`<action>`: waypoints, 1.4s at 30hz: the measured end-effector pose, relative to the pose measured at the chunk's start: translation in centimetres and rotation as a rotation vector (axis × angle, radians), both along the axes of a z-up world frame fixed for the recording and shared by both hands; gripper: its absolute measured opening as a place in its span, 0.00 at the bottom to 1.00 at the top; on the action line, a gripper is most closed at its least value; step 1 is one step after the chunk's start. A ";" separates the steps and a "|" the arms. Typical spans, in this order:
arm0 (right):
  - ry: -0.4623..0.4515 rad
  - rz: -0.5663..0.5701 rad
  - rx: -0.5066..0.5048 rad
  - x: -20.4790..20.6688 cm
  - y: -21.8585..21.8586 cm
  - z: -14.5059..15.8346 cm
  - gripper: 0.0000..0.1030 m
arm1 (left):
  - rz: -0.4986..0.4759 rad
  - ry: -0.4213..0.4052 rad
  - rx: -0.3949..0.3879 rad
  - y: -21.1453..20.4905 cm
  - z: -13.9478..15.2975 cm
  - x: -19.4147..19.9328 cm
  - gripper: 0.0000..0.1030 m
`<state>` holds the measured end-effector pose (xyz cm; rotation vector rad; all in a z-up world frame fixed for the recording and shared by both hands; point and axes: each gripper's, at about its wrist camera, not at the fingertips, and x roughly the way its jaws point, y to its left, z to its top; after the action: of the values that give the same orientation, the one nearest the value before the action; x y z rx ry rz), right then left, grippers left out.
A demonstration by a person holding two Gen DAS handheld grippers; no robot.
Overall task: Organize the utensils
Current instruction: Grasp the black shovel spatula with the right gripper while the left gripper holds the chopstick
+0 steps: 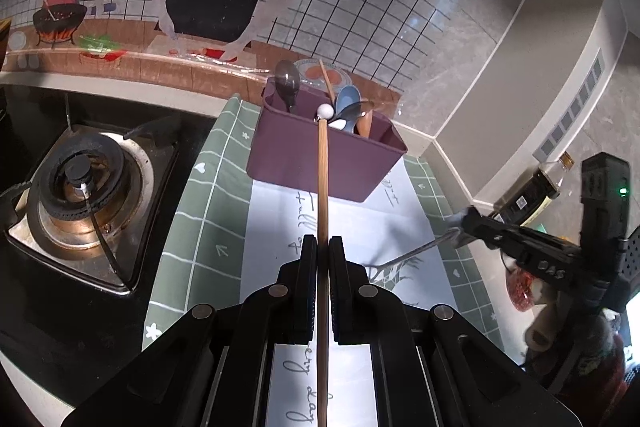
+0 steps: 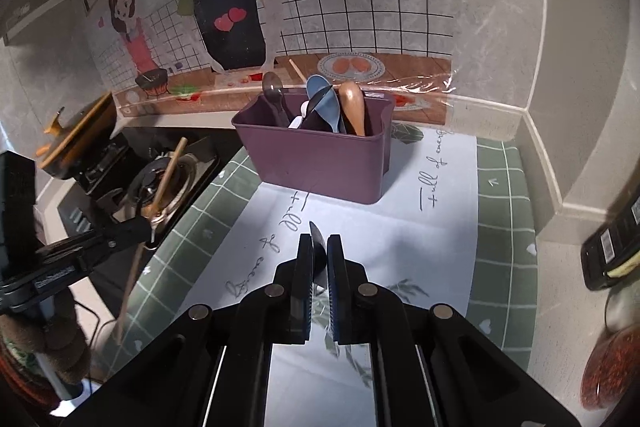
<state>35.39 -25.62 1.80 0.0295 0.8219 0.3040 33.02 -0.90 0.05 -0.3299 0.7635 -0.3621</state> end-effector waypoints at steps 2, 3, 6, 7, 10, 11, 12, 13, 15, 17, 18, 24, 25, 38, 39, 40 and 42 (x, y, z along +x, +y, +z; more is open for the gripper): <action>0.015 0.000 0.014 0.9 0.1 -0.2 0.07 | 0.013 -0.020 -0.009 -0.1 0.8 0.5 0.05; 0.025 0.005 0.025 1.2 0.1 0.0 0.05 | 0.019 -0.040 -0.013 -0.2 1.5 0.8 0.05; -0.027 0.027 0.031 1.2 -0.2 3.3 0.04 | 0.033 -0.172 -0.028 -0.3 5.2 1.0 0.05; -0.072 0.031 0.021 0.9 -0.4 5.4 0.04 | 0.039 -0.234 -0.034 -0.5 6.8 1.0 0.05; -0.203 0.032 -0.002 0.5 -1.3 11.8 0.04 | 0.063 -0.421 -0.049 -1.0 11.4 1.3 0.05; -0.232 0.032 -0.008 0.4 -1.4 13.1 0.04 | 0.073 -0.487 -0.050 -1.5 13.0 1.7 0.05; -0.280 0.034 -0.020 0.5 -1.6 15.4 0.04 | 0.083 -0.523 -0.050 -1.6 13.8 2.1 0.05; -0.313 0.028 -0.033 0.7 -1.8 16.8 0.04 | 0.092 -0.552 -0.049 -1.8 14.4 2.6 0.05; -0.309 0.048 -0.030 1.7 -2.2 18.3 0.04 | 0.111 -0.538 -0.047 -2.1 15.2 4.7 0.05; -0.271 0.071 -0.021 2.5 -2.5 18.0 0.04 | 0.115 -0.504 -0.057 -1.9 14.9 5.8 0.05; -0.244 0.086 -0.036 2.9 -2.4 17.1 0.05 | 0.116 -0.487 -0.046 -1.9 14.4 6.2 0.05; 0.024 0.130 0.010 5.2 -1.3 6.3 0.11 | 0.115 -0.365 -0.007 -1.3 9.8 6.9 0.05; 0.063 0.128 0.022 5.5 -1.0 4.9 0.15 | 0.118 -0.343 -0.008 -0.9 9.1 6.9 0.05; 0.266 -0.106 -0.037 7.8 3.5 -9.8 0.28 | 0.208 -0.243 0.037 4.5 4.2 2.3 0.05; 0.265 -0.117 -0.034 8.1 3.7 -10.1 0.28 | 0.213 -0.238 0.039 4.8 4.1 2.1 0.06; 0.261 -0.129 -0.035 8.3 3.8 -10.3 0.28 | 0.225 -0.231 0.041 5.4 3.9 1.7 0.05; 0.266 -0.155 -0.028 8.8 3.9 -10.8 0.28 | 0.243 -0.218 0.044 6.3 3.7 1.2 0.06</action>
<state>44.20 -21.67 -9.00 0.1083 1.0814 0.1432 34.21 5.44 3.70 -0.3318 0.5099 -0.1489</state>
